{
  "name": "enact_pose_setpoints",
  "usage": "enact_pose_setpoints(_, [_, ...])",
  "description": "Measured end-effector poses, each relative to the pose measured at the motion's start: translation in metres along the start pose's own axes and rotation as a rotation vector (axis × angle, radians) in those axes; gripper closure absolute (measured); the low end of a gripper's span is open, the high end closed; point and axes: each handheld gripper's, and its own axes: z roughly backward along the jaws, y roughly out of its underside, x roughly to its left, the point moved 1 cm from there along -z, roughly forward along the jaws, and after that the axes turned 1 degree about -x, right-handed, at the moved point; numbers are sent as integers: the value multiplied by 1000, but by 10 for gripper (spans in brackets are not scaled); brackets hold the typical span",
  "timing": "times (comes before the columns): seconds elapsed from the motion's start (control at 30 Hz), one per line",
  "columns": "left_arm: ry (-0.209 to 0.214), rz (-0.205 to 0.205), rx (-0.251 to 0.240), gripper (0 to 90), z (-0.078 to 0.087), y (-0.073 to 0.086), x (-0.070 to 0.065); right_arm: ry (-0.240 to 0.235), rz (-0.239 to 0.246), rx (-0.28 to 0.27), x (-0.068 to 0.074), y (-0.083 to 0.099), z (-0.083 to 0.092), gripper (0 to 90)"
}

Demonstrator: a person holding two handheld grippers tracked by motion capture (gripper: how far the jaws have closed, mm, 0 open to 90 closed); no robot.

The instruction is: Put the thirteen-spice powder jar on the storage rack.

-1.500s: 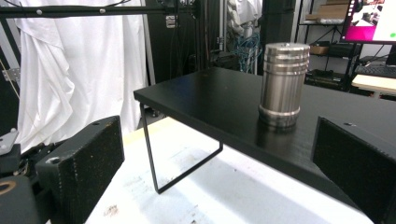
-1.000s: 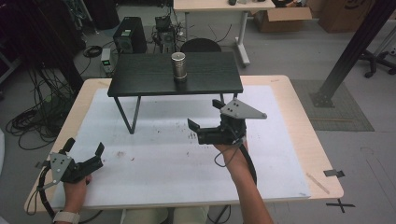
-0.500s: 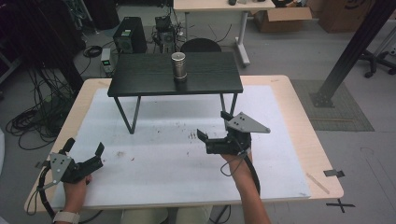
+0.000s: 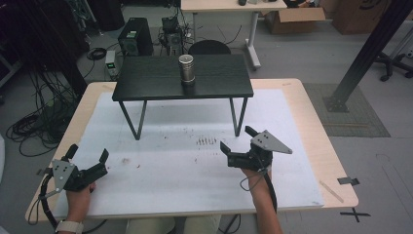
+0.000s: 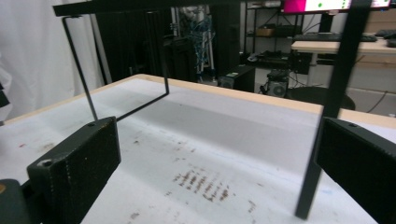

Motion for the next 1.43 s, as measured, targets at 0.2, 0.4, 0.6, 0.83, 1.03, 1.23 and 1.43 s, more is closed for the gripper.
enact_pose_setpoints(0.2, [-1,0,0,2,0,0,0,24,-24,-22,-7,21,5,0])
enact_pose_setpoints(0.4, [-2,-1,2,2,0,0,0,53,-44,-34,-11,39,7,0])
enact_pose_setpoints(0.6, [-3,-1,3,2,0,0,0,78,-60,-59,-10,53,9,0])
enact_pose_setpoints(0.83, [-4,-1,2,2,0,0,0,117,-51,-93,-6,66,9,0])
enact_pose_setpoints(1.03, [-5,-1,1,2,0,0,0,145,-20,-110,-2,68,10,0])
enact_pose_setpoints(1.23, [-7,0,4,2,0,0,0,174,26,-138,3,70,12,4])
enact_pose_setpoints(1.43, [-7,4,8,2,-1,0,0,188,68,-162,8,71,14,2])
